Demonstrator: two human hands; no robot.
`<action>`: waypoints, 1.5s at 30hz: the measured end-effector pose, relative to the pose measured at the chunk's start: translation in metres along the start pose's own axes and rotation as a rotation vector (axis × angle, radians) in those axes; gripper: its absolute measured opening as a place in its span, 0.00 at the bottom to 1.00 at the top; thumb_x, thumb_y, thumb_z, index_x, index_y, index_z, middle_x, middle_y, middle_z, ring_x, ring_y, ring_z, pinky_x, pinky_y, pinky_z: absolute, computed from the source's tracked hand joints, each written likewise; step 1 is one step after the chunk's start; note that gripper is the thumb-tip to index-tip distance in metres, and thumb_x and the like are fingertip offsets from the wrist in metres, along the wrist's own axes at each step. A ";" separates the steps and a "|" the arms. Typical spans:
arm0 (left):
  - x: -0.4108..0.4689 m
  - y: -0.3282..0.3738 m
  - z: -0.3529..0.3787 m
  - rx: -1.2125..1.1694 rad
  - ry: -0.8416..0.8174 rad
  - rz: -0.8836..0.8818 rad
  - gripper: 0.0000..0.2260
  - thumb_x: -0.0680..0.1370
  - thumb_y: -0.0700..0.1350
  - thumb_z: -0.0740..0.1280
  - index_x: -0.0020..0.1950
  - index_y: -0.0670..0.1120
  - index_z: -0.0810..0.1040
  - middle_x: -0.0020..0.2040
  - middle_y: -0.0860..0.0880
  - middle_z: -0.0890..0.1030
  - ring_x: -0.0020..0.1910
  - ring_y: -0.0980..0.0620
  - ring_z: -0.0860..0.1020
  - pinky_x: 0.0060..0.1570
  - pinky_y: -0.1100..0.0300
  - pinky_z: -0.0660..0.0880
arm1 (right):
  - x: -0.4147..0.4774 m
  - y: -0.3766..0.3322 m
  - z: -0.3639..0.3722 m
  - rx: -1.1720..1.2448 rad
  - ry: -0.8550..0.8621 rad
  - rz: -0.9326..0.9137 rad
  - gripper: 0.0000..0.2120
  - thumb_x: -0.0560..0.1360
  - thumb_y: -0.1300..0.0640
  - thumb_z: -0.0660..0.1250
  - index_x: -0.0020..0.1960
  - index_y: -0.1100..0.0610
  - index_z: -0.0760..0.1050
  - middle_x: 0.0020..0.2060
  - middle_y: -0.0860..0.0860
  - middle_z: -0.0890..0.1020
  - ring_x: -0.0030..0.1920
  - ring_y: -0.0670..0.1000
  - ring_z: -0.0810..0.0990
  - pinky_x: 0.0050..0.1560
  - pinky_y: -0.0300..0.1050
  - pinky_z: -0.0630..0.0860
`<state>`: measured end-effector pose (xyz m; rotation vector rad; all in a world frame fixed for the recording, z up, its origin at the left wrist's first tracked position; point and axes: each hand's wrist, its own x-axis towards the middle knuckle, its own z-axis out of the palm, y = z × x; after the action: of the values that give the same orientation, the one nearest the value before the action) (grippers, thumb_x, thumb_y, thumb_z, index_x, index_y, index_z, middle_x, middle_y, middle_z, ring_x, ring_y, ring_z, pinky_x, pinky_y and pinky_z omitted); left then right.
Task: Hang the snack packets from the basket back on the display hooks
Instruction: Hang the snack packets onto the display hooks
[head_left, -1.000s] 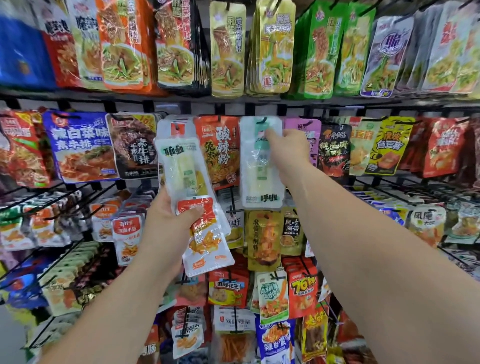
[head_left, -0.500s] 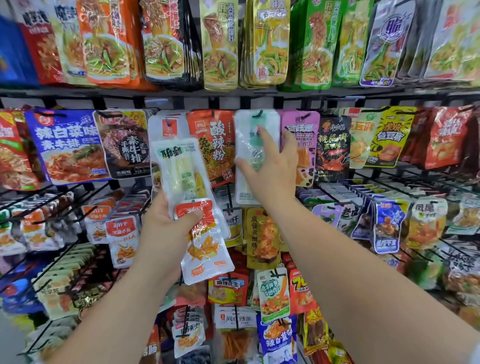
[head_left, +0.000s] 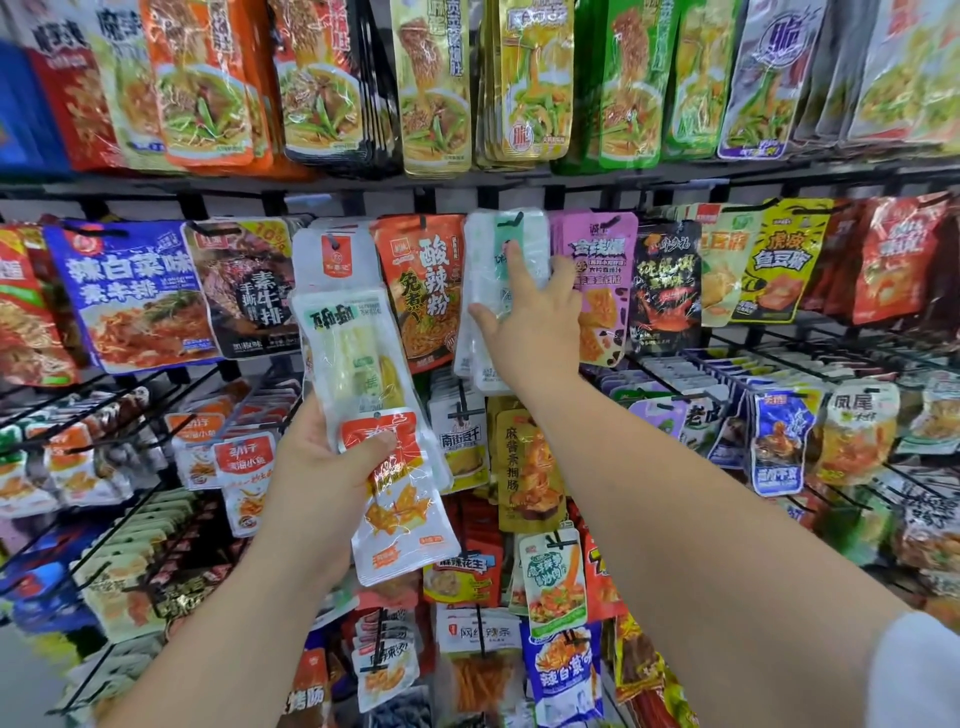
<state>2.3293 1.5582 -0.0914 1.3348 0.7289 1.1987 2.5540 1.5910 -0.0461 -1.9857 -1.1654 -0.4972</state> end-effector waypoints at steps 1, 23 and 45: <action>0.000 0.000 0.000 -0.001 -0.001 -0.002 0.22 0.81 0.32 0.67 0.62 0.60 0.79 0.51 0.55 0.88 0.49 0.52 0.87 0.42 0.53 0.84 | -0.003 0.001 0.001 -0.030 0.010 -0.010 0.36 0.81 0.38 0.64 0.84 0.45 0.53 0.78 0.62 0.56 0.72 0.66 0.65 0.71 0.60 0.67; -0.006 0.005 -0.006 0.020 -0.005 -0.019 0.22 0.81 0.32 0.68 0.60 0.62 0.79 0.50 0.55 0.88 0.50 0.49 0.87 0.48 0.46 0.83 | -0.025 0.015 0.003 -0.301 -0.110 -0.289 0.24 0.84 0.37 0.50 0.78 0.40 0.64 0.83 0.53 0.36 0.81 0.67 0.37 0.78 0.72 0.52; -0.005 0.004 -0.010 0.028 -0.025 0.001 0.23 0.80 0.31 0.68 0.65 0.58 0.79 0.55 0.53 0.87 0.54 0.49 0.86 0.55 0.45 0.82 | -0.010 0.011 0.001 -0.382 -0.224 -0.315 0.30 0.87 0.48 0.45 0.84 0.54 0.36 0.83 0.51 0.37 0.83 0.58 0.36 0.82 0.62 0.43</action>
<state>2.3179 1.5556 -0.0900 1.3712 0.7297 1.1744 2.5587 1.5828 -0.0581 -2.2316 -1.6369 -0.7153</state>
